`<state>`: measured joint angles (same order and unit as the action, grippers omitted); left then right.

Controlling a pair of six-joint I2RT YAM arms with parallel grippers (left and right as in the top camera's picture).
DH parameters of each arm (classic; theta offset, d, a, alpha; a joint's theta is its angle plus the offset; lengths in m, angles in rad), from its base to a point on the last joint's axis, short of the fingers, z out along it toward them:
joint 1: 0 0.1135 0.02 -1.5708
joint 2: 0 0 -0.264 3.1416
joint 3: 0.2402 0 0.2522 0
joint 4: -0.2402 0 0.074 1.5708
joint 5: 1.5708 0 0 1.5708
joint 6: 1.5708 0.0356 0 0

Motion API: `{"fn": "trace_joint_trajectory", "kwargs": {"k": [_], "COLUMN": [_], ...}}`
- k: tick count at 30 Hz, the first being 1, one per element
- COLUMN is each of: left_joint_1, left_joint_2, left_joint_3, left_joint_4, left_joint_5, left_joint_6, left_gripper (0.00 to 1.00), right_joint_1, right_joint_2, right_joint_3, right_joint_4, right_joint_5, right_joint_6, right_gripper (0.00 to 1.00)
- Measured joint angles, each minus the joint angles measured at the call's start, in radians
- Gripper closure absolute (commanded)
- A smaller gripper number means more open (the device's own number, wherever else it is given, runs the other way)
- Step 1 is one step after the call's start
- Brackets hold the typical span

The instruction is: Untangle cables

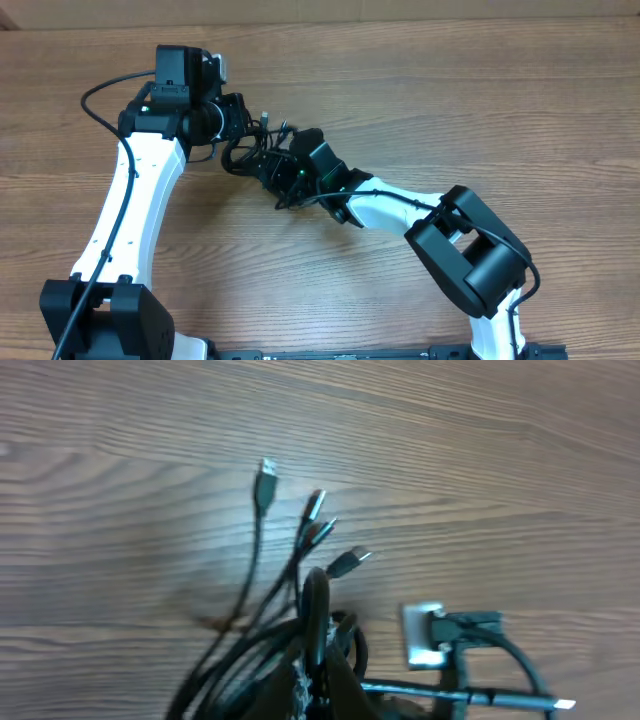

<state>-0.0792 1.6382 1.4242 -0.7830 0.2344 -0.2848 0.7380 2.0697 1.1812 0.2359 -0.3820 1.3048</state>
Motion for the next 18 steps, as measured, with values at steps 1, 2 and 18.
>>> {"fn": "trace_joint_trajectory", "kwargs": {"k": [1, 2, 18], "left_joint_1": [0.000, 0.000, -0.103], "left_joint_2": [0.000, 0.000, -0.001], "left_joint_3": [0.000, 0.000, 0.000], "left_joint_4": [0.000, 0.000, 0.008], "left_joint_5": [-0.011, -0.016, 0.031], "left_joint_6": [0.000, 0.000, -0.021], "left_gripper": [0.96, 0.96, 0.96], "right_joint_1": [-0.022, -0.034, 0.011], "right_joint_2": [0.000, 0.000, 0.000], "right_joint_3": [0.000, 0.000, 0.002], "right_joint_4": [-0.001, -0.001, -0.153], "right_joint_5": [-0.024, -0.032, 0.322], "right_joint_6": [0.000, 0.003, 0.040], "right_gripper": [0.37, 0.36, 0.35]}}
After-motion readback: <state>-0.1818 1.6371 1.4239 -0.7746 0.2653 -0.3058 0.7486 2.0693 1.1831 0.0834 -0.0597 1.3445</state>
